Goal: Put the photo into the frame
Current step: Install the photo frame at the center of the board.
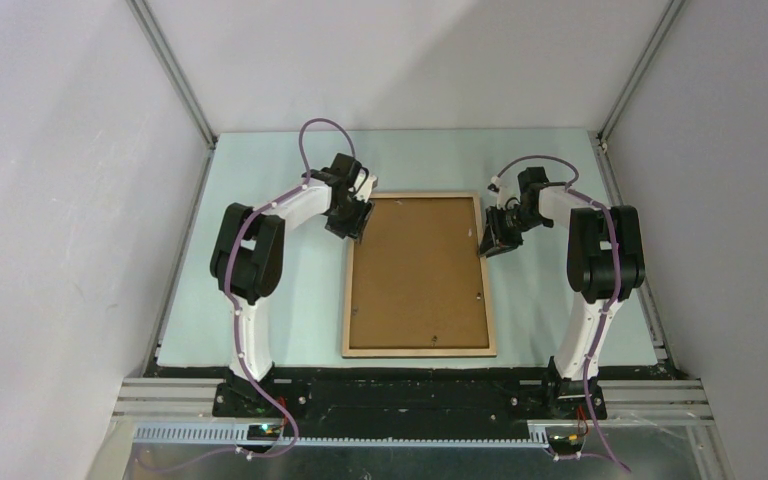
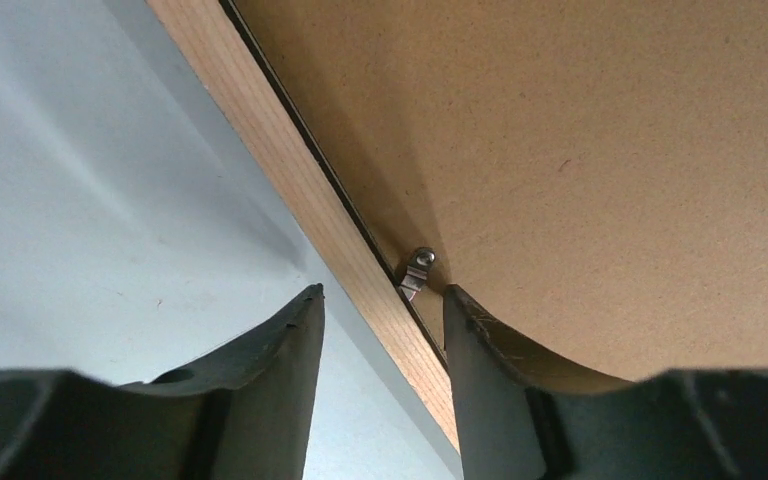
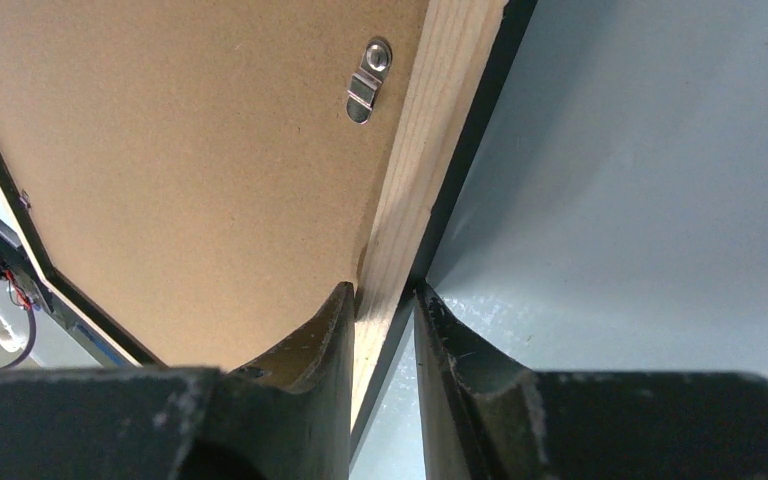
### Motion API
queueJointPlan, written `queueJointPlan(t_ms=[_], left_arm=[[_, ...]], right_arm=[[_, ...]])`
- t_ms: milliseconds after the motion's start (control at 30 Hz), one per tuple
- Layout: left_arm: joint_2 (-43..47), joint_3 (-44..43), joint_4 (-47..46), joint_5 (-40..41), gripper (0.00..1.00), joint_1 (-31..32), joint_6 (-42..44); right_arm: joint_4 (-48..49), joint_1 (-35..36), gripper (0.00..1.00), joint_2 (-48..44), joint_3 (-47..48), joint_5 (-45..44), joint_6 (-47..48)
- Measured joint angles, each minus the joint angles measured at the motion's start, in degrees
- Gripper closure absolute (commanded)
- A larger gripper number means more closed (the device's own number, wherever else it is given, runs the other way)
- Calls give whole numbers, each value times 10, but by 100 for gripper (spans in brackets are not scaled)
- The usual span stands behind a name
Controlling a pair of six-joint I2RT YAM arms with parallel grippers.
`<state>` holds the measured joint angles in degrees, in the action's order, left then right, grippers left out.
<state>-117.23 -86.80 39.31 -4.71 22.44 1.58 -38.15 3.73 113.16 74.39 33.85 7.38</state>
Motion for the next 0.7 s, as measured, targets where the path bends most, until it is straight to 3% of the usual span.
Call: queueJointPlan(t_ms=[200, 533, 700], left_arm=[[0, 0, 0, -2, 46, 0, 4], [-5, -17, -2, 0, 63, 0, 10], [-10, -21, -2, 0, 63, 0, 10]], right_arm=[[0, -2, 96, 2, 0, 5, 0], [-1, -9, 96, 5, 0, 18, 0], [-3, -12, 96, 6, 0, 20, 0]])
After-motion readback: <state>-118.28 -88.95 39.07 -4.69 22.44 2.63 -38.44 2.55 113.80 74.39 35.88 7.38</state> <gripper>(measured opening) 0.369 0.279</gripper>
